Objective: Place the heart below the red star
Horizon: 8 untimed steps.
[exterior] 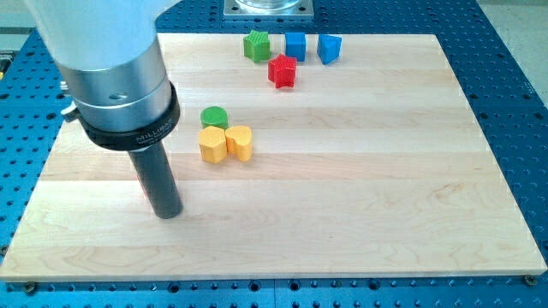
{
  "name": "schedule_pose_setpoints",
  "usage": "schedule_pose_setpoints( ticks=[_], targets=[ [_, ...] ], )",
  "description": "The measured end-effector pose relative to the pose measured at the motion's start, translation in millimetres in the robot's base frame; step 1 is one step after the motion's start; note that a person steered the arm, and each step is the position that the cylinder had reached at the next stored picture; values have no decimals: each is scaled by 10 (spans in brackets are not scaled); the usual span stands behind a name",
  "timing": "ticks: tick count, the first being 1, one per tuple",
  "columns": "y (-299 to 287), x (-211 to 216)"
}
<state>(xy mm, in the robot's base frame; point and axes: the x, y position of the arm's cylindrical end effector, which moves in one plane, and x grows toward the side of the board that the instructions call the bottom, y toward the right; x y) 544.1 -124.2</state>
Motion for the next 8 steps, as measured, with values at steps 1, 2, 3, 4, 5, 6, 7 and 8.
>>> schedule_pose_setpoints(
  ticks=[1, 2, 3, 4, 5, 6, 7, 8],
  targets=[
    [345, -465],
    [662, -630],
    [1109, -880],
    [1429, -1207],
    [1466, -904],
    [1111, -814],
    [933, -956],
    [962, -1278]
  ],
)
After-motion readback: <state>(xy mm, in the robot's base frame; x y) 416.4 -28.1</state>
